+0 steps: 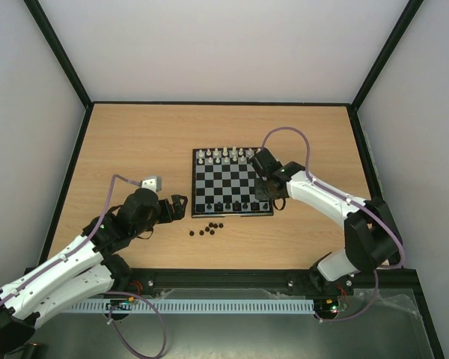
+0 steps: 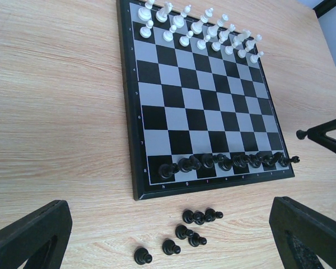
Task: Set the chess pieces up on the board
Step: Place the chess piece on the chessboard.
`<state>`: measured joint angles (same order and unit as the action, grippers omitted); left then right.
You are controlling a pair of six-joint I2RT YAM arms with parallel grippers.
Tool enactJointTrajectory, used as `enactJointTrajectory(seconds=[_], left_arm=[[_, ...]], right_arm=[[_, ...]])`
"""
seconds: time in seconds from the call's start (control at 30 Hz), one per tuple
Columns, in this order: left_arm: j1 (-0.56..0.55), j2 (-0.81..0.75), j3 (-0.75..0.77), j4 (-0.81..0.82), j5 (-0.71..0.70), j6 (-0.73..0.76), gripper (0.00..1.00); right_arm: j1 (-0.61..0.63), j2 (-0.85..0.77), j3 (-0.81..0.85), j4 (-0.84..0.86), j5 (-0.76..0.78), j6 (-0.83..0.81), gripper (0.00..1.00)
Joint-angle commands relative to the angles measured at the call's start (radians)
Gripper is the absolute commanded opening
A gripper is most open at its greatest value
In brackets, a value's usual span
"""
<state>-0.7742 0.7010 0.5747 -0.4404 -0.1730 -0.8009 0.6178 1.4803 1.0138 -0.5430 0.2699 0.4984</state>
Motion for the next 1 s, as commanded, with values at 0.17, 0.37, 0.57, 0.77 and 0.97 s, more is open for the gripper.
enactJointTrajectory(seconds=[0.17, 0.37, 0.57, 0.77, 0.97], left_arm=[[-0.005, -0.002, 0.008, 0.006, 0.003, 0.014, 1.0], [-0.005, 0.001, 0.011, 0.006, -0.003, 0.02, 1.0], [-0.005, 0.008, 0.011, 0.011, -0.004, 0.022, 0.99], [-0.004, 0.011, 0.01, 0.012, -0.005, 0.023, 0.99], [-0.004, 0.013, 0.01, 0.013, -0.005, 0.023, 1.0]], right_arm=[[-0.004, 0.052, -0.048, 0.043, -0.031, -0.012, 0.1], [-0.004, 0.087, -0.036, 0.057, -0.033, -0.015, 0.1], [-0.004, 0.115, -0.03, 0.066, -0.034, -0.019, 0.11], [-0.004, 0.135, -0.032, 0.074, -0.036, -0.022, 0.14], [-0.004, 0.125, -0.027, 0.068, -0.035, -0.021, 0.26]])
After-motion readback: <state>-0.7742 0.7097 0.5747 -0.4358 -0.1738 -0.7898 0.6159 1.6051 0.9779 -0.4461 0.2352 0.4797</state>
